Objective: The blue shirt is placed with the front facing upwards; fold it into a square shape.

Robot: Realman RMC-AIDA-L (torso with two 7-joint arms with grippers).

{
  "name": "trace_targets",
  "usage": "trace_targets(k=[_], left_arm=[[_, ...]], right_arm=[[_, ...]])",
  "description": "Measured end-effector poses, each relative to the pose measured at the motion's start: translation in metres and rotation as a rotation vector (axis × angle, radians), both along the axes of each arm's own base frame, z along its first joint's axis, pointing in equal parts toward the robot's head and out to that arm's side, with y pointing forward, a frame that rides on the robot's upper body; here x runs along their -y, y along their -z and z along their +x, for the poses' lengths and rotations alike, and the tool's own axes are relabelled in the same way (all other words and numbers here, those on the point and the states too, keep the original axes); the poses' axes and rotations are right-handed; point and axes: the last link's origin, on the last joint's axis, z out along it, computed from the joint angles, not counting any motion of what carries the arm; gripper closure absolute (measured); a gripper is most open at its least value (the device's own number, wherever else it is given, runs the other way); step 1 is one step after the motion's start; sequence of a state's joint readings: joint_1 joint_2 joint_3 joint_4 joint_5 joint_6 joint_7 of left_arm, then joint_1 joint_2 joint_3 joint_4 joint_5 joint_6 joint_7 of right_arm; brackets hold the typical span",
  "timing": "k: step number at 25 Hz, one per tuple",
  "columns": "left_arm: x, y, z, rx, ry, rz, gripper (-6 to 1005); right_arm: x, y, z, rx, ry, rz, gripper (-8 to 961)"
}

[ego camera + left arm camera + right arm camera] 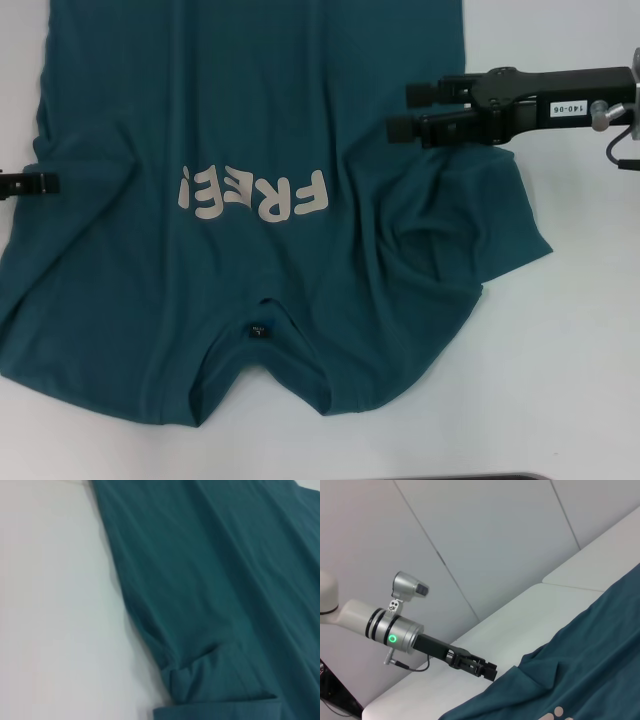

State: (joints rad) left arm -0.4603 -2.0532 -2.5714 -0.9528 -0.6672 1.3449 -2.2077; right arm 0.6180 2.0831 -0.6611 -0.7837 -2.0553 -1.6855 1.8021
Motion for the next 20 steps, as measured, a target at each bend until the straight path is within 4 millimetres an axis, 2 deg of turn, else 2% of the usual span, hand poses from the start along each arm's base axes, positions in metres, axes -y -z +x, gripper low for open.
trace_targets(k=[8, 20], left_arm=[[0.002, 0.0058, -0.0088, -0.032, -0.03, -0.018, 148], [0.0023, 0.0088, -0.0069, -0.036, -0.02, -0.041, 152]], right_arm=[[0.0003, -0.0005, -0.0005, -0.002, 0.001, -0.004, 29], [-0.0002, -0.0009, -0.0005, 0.0, 0.002, -0.001, 28]])
